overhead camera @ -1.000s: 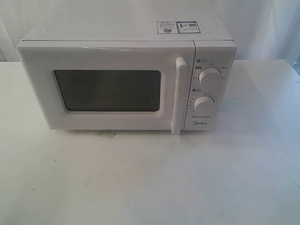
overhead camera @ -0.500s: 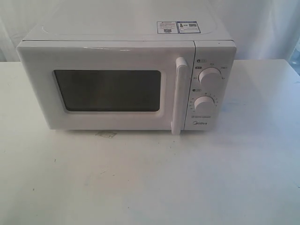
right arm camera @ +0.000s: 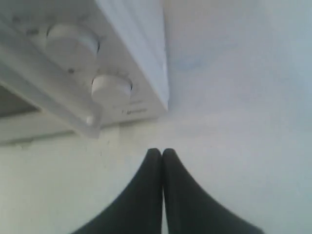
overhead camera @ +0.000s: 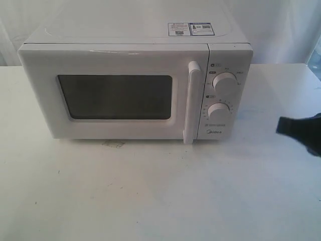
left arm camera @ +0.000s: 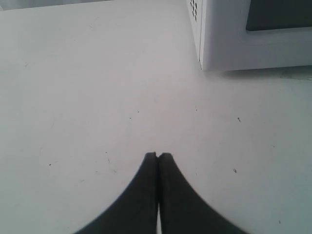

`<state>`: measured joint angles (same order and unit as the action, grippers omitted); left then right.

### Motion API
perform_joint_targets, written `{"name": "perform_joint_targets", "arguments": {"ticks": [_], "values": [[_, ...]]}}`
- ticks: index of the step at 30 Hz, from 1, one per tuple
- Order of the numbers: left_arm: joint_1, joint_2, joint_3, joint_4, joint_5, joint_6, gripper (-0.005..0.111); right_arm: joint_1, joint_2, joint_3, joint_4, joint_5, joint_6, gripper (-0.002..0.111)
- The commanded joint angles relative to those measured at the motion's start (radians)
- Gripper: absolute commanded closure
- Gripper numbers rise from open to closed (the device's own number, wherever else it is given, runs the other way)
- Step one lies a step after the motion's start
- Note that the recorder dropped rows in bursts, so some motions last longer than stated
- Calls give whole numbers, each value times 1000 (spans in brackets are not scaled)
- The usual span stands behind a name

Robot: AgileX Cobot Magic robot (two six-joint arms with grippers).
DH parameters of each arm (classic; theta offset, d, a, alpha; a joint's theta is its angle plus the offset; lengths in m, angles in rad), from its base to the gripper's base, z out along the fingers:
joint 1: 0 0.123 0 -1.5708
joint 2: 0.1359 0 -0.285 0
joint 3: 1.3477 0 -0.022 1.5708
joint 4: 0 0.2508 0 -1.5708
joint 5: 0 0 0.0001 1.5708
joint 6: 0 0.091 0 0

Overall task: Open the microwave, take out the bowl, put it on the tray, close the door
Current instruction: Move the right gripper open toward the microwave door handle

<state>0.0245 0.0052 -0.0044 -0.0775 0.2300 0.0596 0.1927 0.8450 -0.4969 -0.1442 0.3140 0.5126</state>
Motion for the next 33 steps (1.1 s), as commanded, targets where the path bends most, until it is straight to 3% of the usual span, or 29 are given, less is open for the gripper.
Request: {"name": "perform_joint_targets", "arguments": {"ticks": [1, 4, 8, 12, 15, 17, 21, 25, 27, 28, 33], "values": [[2, -5, 4, -4, 2, 0, 107, 82, 92, -8, 372, 48, -440, 108], [2, -5, 4, -4, 2, 0, 107, 106, 106, -8, 581, 58, -639, 108], [2, -5, 4, -4, 2, 2, 107, 106, 106, -12, 808, -57, -915, 108], [2, -5, 4, -4, 2, 2, 107, 106, 167, -67, 1009, -99, -1342, 108], [2, -5, 4, -4, 2, 2, 107, 106, 229, -115, 1296, -52, -1739, 98], [2, -5, 4, -4, 2, 2, 107, 106, 247, -133, 1359, 20, -1887, 95], [2, -5, 4, -4, 2, 2, 107, 96, 253, -152, 1365, 45, -1888, 95], [2, -5, 4, -4, 2, 2, 107, 16, 338, -228, 1363, 238, -1905, 95], [2, -5, 4, -4, 2, 2, 107, -19, 403, -266, 1363, 352, -1958, 90], [2, -5, 4, -4, 2, 2, 107, -40, 449, -288, 1375, 442, -2024, 81], [2, -5, 4, -4, 2, 2, 107, -102, 547, -298, 1471, 771, -2569, 49]]}}
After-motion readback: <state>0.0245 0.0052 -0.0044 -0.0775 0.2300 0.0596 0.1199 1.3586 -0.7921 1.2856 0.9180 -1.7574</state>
